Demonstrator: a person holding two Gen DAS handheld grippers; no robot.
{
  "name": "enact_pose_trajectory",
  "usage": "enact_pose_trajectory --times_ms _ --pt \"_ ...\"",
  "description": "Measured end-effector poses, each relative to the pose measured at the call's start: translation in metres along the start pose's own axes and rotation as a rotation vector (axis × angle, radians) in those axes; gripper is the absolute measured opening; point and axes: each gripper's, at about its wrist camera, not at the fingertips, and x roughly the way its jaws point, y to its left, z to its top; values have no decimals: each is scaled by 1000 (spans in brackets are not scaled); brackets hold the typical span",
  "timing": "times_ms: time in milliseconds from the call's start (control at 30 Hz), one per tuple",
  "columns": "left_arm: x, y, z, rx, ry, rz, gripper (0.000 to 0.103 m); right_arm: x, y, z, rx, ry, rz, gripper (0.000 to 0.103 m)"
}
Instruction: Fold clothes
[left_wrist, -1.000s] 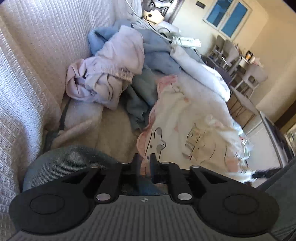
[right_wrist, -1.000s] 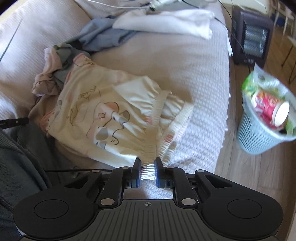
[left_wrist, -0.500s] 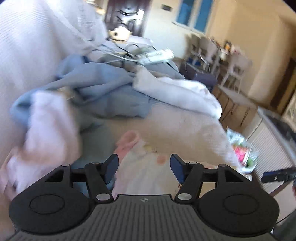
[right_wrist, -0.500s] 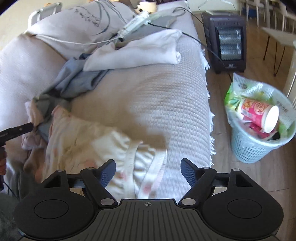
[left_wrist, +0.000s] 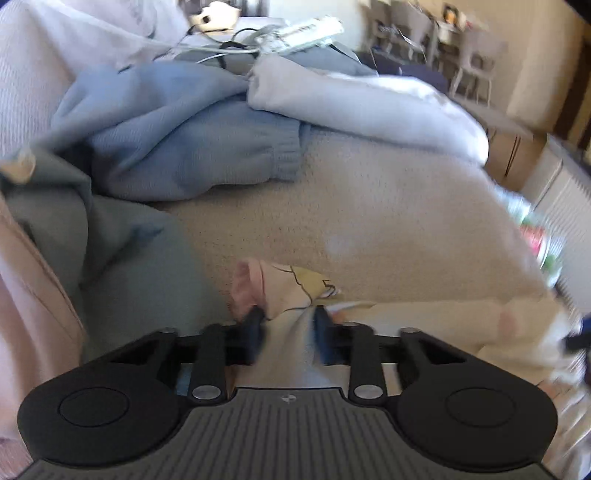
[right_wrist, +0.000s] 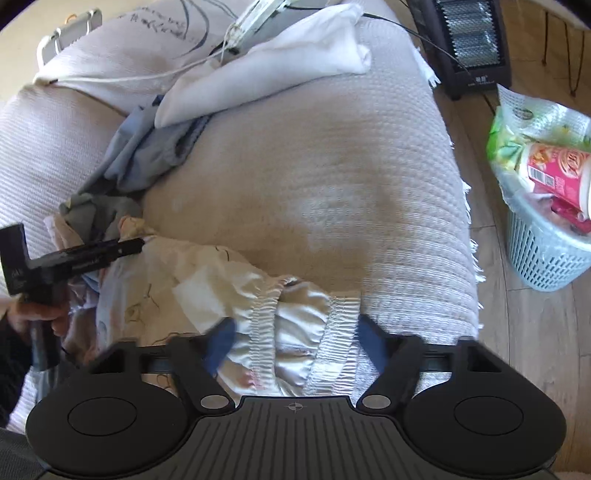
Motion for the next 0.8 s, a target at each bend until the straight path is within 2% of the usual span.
enact_pose_trajectory --times_ms 33,100,133,300,400,500,567,633,667,733,767,800 --pt "-1 0 2 -13 -4 -10 15 2 4 0 -14 7 -9 32" --pt "-3 0 8 -30 -12 -27 11 5 10 1 -36 18 -35 18" --pt "-3 -2 12 -35 -17 -34 10 4 11 2 -45 18 -43 16" --pt "-4 -18 41 -9 -62 -48 10 -24 5 22 -79 -69 -155 13" --pt "8 -21 55 -35 -72 -45 10 -37 -16 38 -28 -108 -216 13" --pt "22 -15 56 1 -69 98 10 -31 -27 43 -28 -96 -293 14" --pt "28 -3 54 19 -54 171 10 -21 -36 43 11 -67 -283 14" --pt "18 10 51 -21 -30 135 10 -10 -43 42 32 -41 -277 16" --pt "10 15 48 -35 -23 113 10 -7 -46 41 42 -38 -275 20" --pt "-8 12 41 -8 -24 122 11 -4 -50 42 63 -34 -269 23" --pt "-17 9 36 8 -17 122 17 -4 -51 42 73 -31 -263 26" --pt "-25 6 30 21 -14 110 27 -7 -53 43 81 -36 -267 34"
